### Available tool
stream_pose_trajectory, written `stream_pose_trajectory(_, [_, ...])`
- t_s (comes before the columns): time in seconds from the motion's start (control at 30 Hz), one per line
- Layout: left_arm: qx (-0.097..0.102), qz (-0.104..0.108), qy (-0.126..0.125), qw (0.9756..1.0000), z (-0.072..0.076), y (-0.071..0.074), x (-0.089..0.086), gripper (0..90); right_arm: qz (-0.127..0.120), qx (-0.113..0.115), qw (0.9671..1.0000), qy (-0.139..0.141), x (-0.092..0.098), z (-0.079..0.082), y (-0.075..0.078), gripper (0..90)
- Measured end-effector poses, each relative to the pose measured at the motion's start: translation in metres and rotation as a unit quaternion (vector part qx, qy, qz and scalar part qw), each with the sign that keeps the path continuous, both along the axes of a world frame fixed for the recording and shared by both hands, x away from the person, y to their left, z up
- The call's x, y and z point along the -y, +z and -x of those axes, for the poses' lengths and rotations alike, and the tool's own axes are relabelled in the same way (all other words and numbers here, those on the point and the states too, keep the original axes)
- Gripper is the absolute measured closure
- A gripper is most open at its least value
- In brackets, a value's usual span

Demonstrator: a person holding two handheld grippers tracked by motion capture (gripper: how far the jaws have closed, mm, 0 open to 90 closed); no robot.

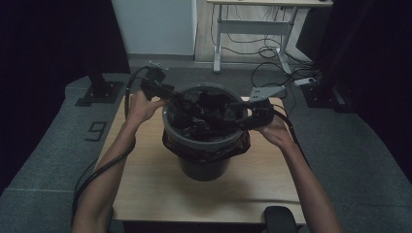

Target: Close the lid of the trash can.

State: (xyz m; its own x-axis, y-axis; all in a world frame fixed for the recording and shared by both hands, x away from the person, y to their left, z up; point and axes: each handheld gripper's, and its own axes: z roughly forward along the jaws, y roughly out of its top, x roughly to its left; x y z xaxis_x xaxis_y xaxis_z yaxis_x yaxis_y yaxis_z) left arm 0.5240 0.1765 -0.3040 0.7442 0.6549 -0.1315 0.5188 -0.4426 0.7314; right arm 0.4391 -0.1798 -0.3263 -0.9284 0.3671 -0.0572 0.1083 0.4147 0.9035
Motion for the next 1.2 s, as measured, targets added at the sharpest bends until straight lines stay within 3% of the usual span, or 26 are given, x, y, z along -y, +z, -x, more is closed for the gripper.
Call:
stream_pose_trajectory(0.2, [0.006, -0.008, -0.001, 0.9999, 0.000, 0.001, 0.001, 36.3, 0.050, -0.009, 0.9987, 0.005, -0.009, 0.003, 0.006, 24.5])
stream_pose_trajectory(0.37, [0.004, 0.001, 0.004, 1.0000, 0.001, 0.000, 0.000, 36.3, 0.045, -0.020, 0.9982, -0.035, -0.015, 0.017, 0.006, 19.9])
stream_pose_trajectory(0.43, [0.005, 0.002, 0.006, 1.0000, 0.001, 0.000, 0.000, 36.9, 0.028, -0.050, 0.9969, -0.053, -0.022, 0.028, 0.004, 20.9])
stream_pose_trajectory(0.53, [-0.002, 0.010, 0.004, 0.9999, 0.000, -0.001, 0.001, 37.0, 0.022, -0.057, 0.9943, -0.087, -0.029, 0.041, 0.004, 19.9])
stream_pose_trajectory(0.7, [-0.003, 0.008, 0.003, 1.0000, 0.000, -0.001, 0.001, 36.9, 0.025, -0.056, 0.9945, -0.086, -0.028, 0.041, 0.003, 21.5])
stream_pose_trajectory(0.9, [-0.010, 0.019, 0.004, 0.9998, -0.001, -0.002, 0.000, 36.8, 0.042, -0.062, 0.9942, -0.077, -0.026, 0.040, 0.005, 32.7])
stream_pose_trajectory(0.97, [-0.006, 0.015, 0.005, 0.9999, -0.001, -0.002, 0.000, 35.1, 0.039, -0.074, 0.9948, -0.059, -0.024, 0.036, 0.007, 30.8])
stream_pose_trajectory(1.03, [0.002, 0.009, 0.002, 1.0000, -0.002, -0.002, 0.000, 32.7, 0.035, -0.085, 0.9952, -0.034, -0.021, 0.030, 0.008, 23.1])
stream_pose_trajectory(1.1, [0.009, 0.002, 0.000, 1.0000, -0.002, -0.001, 0.001, 29.7, 0.040, -0.080, 0.9954, -0.034, -0.020, 0.026, 0.009, 20.5])
stream_pose_trajectory(1.2, [0.018, -0.003, -0.002, 0.9998, -0.002, -0.001, 0.001, 27.2, 0.041, -0.093, 0.9942, -0.033, -0.019, 0.019, 0.013, 12.4])
